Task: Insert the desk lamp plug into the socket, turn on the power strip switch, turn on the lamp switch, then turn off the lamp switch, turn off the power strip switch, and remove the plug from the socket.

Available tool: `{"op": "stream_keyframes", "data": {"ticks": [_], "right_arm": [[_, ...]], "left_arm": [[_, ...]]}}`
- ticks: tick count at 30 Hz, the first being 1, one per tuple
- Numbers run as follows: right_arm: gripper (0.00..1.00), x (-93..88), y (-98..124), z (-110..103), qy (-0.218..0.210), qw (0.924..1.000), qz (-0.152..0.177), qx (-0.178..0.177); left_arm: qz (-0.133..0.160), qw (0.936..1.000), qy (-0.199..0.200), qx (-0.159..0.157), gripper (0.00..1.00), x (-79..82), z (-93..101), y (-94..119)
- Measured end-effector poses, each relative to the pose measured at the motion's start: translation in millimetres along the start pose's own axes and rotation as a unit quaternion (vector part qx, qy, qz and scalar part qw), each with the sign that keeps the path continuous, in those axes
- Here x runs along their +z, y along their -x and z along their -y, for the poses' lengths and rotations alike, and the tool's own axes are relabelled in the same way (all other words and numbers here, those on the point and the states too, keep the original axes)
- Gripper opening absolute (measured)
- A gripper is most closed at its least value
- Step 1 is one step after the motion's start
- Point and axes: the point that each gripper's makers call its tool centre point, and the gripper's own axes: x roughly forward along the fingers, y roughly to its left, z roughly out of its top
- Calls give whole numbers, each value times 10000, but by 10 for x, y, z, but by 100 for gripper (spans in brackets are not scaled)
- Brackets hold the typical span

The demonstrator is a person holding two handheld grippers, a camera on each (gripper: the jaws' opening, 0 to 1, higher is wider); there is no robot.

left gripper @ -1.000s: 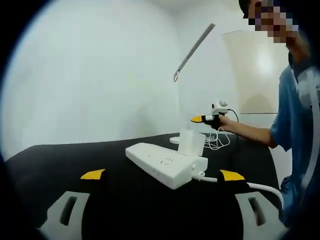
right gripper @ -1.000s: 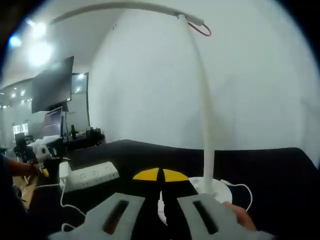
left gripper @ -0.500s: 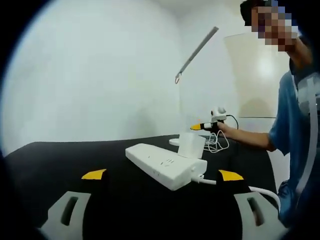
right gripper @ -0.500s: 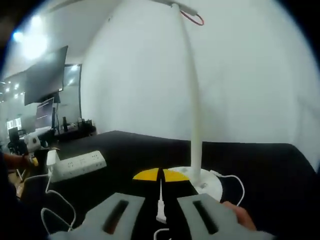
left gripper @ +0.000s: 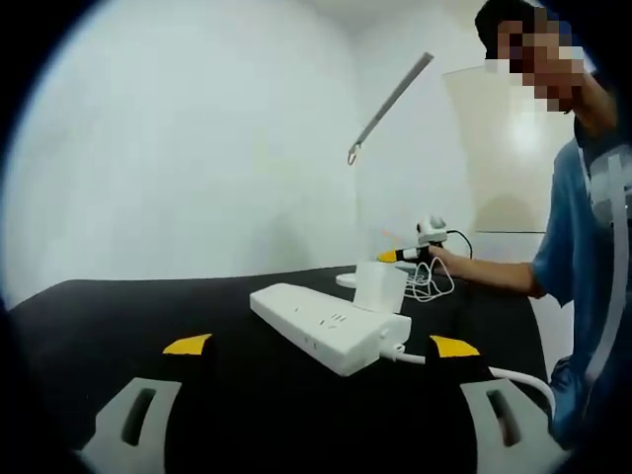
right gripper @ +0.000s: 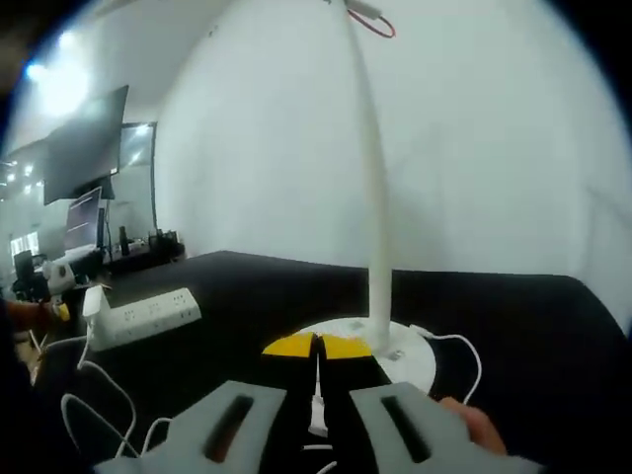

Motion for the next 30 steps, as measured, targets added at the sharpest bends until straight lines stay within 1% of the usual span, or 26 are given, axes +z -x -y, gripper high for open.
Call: {"op": "stream_keyframes", "data": {"ticks": [3, 6, 9, 12, 17, 23, 26, 27, 29, 30], "right_arm": [[4, -30, -27, 15, 56, 10000, -42, -5], [4, -59, -104, -29, 125, 9998, -101, 72], [4, -114, -190, -6, 271, 9994, -221, 76], [4, -164, -191, -59, 265, 9992, -285, 116], [4, -203, -228, -58, 279, 9989, -354, 120], [4, -269, -220, -78, 341, 9982, -478, 112], [4, -303, -221, -90, 509, 9970, -588, 61], [3, -332, -226, -76, 606, 9959, -679, 15], [3, -307, -216, -121, 674, 9958, -621, 1], [3, -307, -209, -94, 671, 9957, -638, -14]], "left_arm": [[-15, 10000, -5, 4, 83, -7, -7, 2], [-52, 10000, -14, 0, 82, -19, -8, 2], [-48, 10000, -14, 5, 82, -17, -7, 4], [-41, 10000, -24, 25, 81, -12, -12, 3], [-84, 10000, -23, 9, 80, -26, 4, 11], [-102, 9999, -36, 13, 79, -28, 4, 12], [-136, 9999, -61, 12, 79, -40, 6, 8], [-132, 9999, -53, 11, 79, -38, 5, 8], [-121, 9999, -55, 15, 79, -34, 3, 7], [-125, 9999, -61, 14, 79, -36, 4, 7]]}}
